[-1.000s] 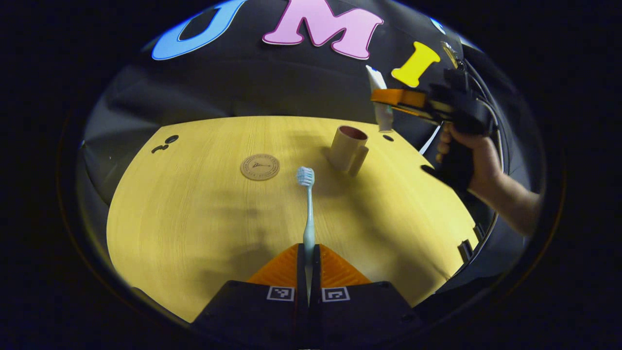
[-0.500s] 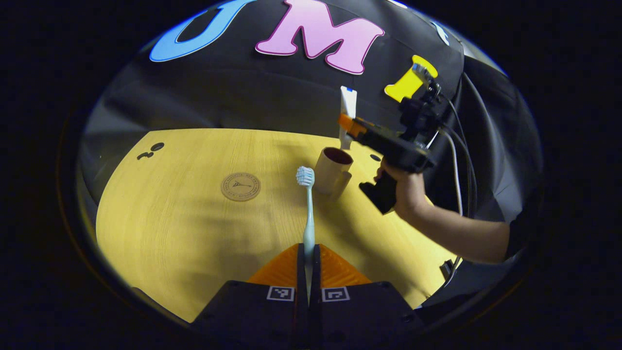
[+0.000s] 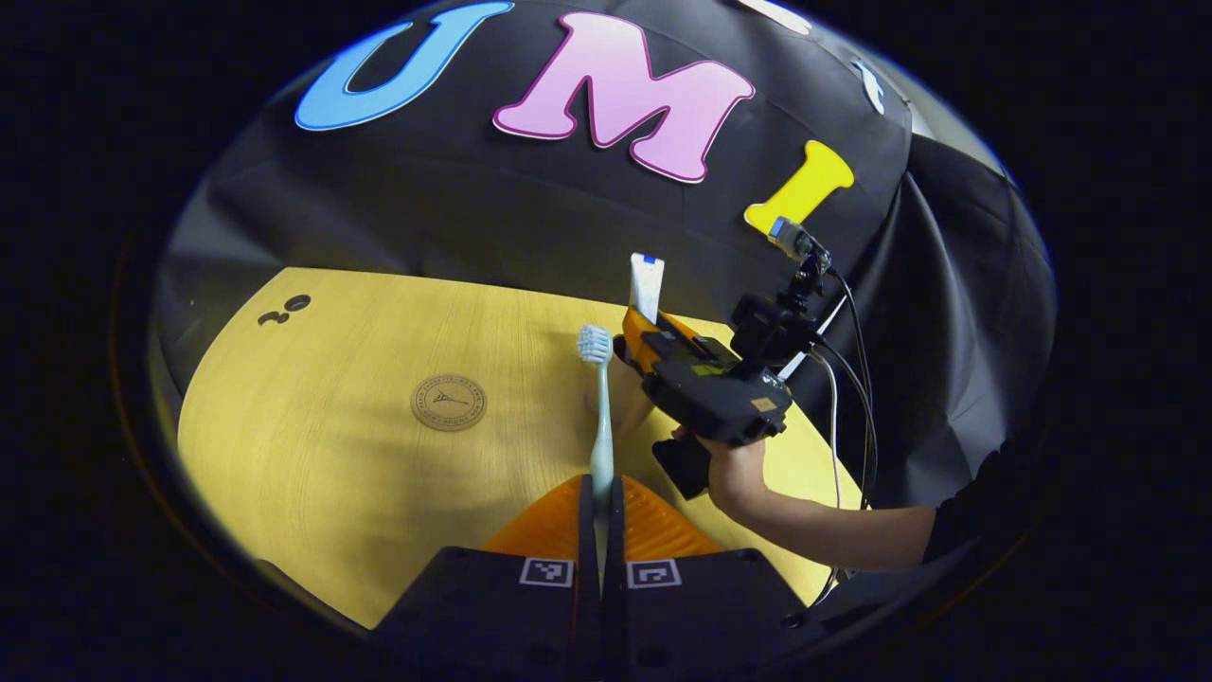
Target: Put the toothbrush and toothpaste on the desktop into the cup, then pick up the cup and place it on the coaster on the desktop.
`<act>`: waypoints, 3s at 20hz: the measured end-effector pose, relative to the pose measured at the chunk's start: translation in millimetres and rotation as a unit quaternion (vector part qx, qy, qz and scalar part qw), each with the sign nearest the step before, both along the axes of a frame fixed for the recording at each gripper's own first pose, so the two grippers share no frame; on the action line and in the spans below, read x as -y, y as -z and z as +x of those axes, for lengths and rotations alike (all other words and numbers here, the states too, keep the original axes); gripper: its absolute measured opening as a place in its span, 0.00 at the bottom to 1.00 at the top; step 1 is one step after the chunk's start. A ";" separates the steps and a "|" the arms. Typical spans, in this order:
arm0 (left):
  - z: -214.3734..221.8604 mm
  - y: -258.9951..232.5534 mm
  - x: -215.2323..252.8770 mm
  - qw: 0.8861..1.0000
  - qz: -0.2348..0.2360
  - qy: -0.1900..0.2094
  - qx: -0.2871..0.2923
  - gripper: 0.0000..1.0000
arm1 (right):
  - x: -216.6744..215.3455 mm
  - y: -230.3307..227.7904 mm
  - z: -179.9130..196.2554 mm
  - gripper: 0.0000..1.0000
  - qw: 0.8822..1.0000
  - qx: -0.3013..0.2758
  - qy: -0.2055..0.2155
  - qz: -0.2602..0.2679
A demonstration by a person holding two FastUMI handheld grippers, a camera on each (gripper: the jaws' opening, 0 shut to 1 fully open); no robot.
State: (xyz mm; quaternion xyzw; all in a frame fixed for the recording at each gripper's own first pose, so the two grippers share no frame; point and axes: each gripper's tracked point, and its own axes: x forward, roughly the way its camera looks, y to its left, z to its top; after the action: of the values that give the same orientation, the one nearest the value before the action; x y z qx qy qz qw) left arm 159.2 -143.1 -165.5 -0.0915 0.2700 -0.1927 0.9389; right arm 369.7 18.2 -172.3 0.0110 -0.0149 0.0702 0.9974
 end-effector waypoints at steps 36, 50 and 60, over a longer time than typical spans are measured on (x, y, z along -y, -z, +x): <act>227.6 -16.8 121.8 0.976 0.045 -0.009 0.212 0.53 | 142.9 -31.1 -123.3 1.00 0.996 -0.087 0.028 -0.004; 79.3 -65.3 -22.1 0.972 0.055 -0.107 0.203 0.97 | 67.3 -81.7 -114.3 0.99 0.994 -0.112 -0.016 0.000; -54.0 -66.4 -81.5 0.973 0.001 -0.175 0.150 0.97 | 2.0 -9.1 -91.3 0.97 0.925 -0.377 -0.031 0.028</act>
State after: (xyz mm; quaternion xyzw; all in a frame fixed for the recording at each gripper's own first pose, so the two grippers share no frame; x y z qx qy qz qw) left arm 105.3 -61.6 -99.1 -0.1063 0.1060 -0.0366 0.9880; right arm 278.4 16.2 -163.2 0.0653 0.3606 0.0912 0.9260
